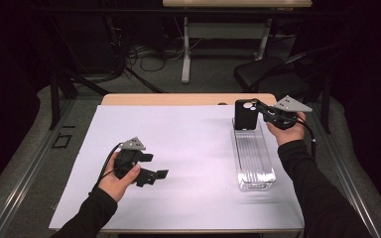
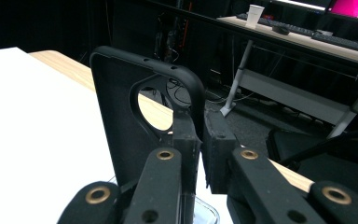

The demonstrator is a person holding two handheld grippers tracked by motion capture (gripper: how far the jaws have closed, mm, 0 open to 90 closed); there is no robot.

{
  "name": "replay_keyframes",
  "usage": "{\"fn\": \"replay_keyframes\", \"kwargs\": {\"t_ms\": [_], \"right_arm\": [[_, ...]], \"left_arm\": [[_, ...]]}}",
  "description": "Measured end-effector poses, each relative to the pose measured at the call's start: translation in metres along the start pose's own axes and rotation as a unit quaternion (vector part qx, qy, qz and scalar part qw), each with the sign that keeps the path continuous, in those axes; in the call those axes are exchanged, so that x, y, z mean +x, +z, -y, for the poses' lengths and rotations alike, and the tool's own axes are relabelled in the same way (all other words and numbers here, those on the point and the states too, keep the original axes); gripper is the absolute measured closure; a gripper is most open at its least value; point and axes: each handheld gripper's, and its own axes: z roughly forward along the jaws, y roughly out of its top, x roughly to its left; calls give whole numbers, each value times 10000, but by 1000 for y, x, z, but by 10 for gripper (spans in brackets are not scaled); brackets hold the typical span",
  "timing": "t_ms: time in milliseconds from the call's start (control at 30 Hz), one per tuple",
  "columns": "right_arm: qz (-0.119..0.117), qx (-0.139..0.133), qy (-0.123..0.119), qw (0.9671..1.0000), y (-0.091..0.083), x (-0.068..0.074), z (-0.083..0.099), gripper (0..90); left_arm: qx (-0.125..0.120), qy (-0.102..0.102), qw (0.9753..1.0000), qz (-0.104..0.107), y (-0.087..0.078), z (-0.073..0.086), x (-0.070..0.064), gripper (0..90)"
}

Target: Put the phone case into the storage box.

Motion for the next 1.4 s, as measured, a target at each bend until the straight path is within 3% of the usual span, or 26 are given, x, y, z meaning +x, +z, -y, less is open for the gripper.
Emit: {"fn": "replay_keyframes", "kwargs": {"t_ms": [800,1400], "right_arm": [[3,73,-93,9999,14,-1,17,858],[-56,184,-279,9994,15,-12,23,854]], "left_arm": [[61,-88,9999,14,1,6,3,155],[111,-106,9999,23,4,7,2,155]]}}
